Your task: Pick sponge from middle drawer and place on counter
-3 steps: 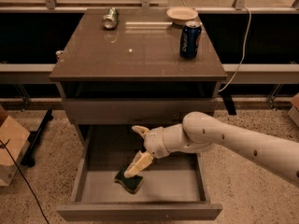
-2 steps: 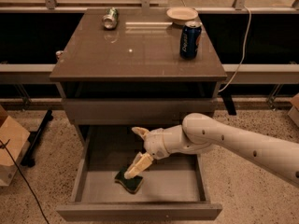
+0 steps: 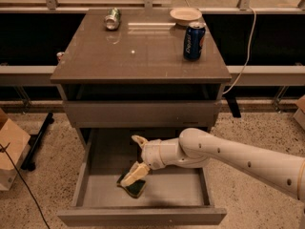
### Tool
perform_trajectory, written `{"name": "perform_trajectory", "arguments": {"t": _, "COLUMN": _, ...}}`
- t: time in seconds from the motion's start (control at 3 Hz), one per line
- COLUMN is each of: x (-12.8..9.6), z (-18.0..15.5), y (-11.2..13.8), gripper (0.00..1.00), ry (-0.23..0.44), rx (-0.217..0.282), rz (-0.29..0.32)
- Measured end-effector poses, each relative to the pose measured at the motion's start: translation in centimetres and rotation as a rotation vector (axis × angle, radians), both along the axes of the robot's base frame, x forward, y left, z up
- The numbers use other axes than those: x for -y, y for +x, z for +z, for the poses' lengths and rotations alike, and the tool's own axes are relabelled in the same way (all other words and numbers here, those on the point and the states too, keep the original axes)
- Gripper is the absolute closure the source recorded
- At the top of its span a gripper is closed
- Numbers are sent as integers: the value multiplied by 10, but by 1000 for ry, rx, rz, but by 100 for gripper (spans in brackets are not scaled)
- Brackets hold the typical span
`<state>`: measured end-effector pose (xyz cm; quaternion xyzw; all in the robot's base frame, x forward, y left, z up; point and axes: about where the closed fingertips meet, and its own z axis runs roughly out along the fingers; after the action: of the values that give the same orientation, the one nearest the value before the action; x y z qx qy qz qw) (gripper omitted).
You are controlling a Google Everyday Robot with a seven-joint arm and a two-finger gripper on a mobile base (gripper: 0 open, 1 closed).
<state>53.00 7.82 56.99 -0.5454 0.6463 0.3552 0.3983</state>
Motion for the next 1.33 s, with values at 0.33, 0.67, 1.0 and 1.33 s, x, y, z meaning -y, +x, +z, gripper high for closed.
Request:
{"name": "perform_trajectory", "arguments": {"t": 0.33, "x": -7, "z": -32, "y": 9, "gripper": 0, "ry": 10, "rx": 14, "rz": -53}}
{"name": "perform_trajectory", "arguments": {"t": 0.67, "x": -12, "z": -65, "y": 19, "gripper": 0, "ry": 3, "rx": 15, "rz": -91}}
{"name": "perform_trajectory", "arguments": {"t": 1.0, "x": -19, "z": -98, "y": 28, "gripper": 0, "ry": -9, "rx": 3, "rz": -127}}
{"name": "perform_trajectory", "arguments": {"t": 1.33, "x": -23, "z": -129, "y": 32, "gripper": 0, "ry": -28, "rx": -25, "rz": -149}}
